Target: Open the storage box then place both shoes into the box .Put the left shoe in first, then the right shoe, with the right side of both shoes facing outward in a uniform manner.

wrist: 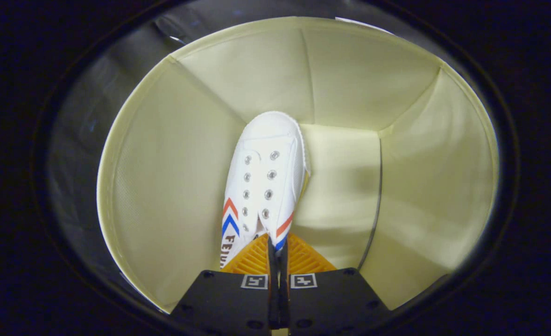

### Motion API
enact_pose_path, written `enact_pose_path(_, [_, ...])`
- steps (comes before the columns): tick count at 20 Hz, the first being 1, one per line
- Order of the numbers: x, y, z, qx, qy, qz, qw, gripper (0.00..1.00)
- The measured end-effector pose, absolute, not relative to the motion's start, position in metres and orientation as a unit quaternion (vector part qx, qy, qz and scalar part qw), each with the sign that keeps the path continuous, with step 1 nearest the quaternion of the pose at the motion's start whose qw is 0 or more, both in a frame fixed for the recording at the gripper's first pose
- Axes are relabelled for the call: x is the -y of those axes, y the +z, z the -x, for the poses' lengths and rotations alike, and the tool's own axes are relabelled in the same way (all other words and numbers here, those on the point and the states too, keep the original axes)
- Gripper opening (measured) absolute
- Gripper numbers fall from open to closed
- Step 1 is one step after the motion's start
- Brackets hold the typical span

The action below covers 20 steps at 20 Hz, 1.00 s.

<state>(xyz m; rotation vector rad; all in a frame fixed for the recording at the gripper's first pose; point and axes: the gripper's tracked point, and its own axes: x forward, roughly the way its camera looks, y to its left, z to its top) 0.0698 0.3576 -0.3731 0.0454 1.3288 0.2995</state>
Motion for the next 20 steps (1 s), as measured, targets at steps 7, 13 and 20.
enact_pose_path(7, [-0.362,-0.358,-0.066,-0.612,0.180,-0.021,0.770,0.40])
enact_pose_path(13, [-0.351,-0.297,-0.065,-0.580,0.238,-0.031,0.779,0.88])
enact_pose_path(20, [-0.269,-0.212,-0.053,-0.539,0.257,-0.054,0.800,0.95])
